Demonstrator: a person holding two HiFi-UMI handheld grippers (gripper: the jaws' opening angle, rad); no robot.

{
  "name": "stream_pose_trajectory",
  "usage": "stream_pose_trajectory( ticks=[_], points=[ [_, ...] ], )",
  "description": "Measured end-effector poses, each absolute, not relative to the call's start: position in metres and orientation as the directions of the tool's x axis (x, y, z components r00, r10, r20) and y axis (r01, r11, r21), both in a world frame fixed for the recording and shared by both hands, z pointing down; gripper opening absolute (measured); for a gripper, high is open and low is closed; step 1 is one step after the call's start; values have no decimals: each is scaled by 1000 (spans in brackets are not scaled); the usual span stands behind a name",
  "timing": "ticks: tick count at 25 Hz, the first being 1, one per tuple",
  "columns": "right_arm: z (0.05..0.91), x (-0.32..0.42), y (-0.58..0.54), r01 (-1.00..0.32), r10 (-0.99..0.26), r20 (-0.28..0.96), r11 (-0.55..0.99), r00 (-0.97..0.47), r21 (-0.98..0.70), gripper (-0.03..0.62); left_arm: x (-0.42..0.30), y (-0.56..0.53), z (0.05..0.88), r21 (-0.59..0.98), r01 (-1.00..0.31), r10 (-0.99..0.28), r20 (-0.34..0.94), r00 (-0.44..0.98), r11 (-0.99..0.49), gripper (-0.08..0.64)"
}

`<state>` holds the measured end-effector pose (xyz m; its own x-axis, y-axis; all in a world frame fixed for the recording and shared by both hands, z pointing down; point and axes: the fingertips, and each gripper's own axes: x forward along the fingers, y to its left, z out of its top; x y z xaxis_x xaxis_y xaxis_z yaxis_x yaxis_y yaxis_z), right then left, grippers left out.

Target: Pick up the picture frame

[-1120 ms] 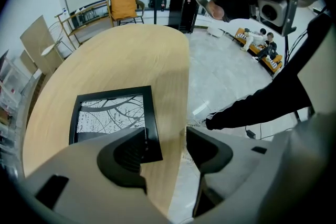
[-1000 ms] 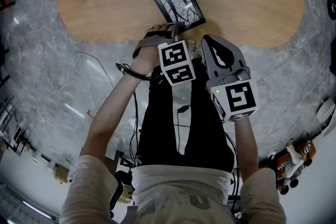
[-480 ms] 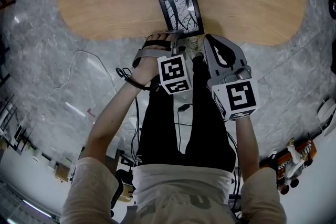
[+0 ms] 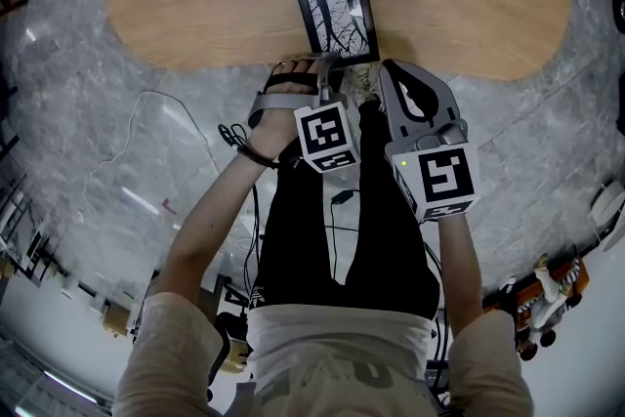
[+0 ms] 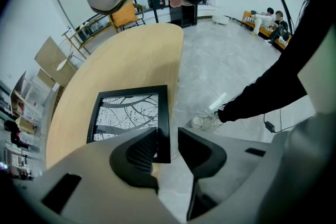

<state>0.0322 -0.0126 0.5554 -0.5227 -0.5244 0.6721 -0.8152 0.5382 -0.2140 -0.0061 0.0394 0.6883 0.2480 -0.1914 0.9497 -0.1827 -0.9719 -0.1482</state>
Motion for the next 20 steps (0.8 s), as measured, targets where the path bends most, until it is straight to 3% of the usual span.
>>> stream_pose_trajectory(
  ticks=[10, 20],
  points=[
    [555, 35, -14, -820, -532, 667, 530, -521, -217, 5, -7, 33, 688, -231, -191, -269, 941, 206, -954, 84],
    [556, 42, -14, -820, -533, 665, 527, -522, -221, 5, -2, 30, 689, -176, -287, -243, 944, 221, -942, 74]
  ],
)
